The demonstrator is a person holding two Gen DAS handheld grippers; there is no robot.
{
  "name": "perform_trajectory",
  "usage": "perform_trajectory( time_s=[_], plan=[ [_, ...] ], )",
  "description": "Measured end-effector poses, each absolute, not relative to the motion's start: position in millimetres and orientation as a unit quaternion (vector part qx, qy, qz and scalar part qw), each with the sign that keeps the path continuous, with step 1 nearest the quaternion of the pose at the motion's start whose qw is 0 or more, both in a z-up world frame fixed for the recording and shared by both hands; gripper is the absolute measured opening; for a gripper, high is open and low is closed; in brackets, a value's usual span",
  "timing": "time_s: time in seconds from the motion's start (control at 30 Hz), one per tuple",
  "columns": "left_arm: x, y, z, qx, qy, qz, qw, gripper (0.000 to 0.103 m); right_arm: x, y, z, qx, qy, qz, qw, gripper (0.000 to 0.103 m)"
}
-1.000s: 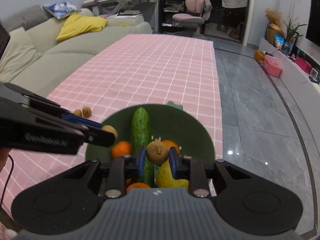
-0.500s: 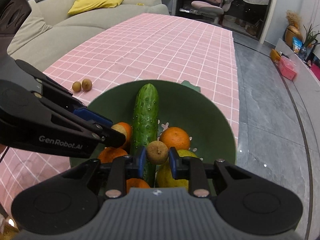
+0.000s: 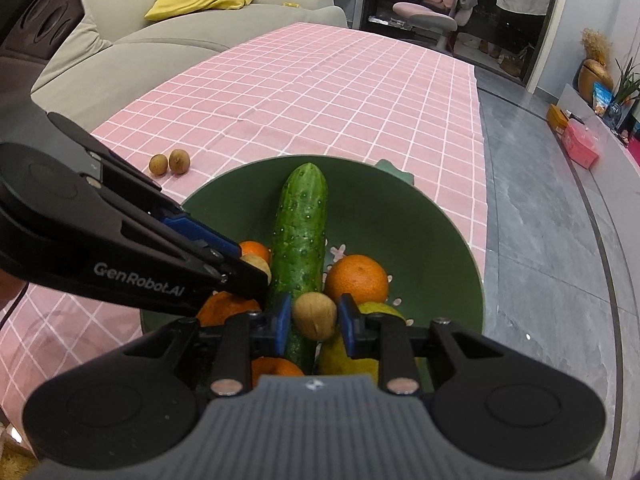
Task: Organize fruits
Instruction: 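Move the open right tool back to the remaining brown fruits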
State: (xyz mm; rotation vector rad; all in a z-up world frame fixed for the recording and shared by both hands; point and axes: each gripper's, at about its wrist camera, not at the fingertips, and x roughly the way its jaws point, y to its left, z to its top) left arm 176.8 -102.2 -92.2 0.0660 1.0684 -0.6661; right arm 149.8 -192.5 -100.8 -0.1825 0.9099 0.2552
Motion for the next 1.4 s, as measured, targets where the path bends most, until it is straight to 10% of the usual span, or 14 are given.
perform_trajectory(
  time_s=[0.6, 1.4],
  plan=[
    [158, -48, -32, 0.019, 0.434, -0.252, 0.865, 0.041, 134, -187, -51, -0.018, 0.372, 0.060, 0.926, 0.054],
    [151, 57, -45, -0.006, 0.427, -0.128, 0.895, 0.041, 147, -65, -54, -0.029, 0.368, 0.141, 0.919, 0.053]
  ],
)
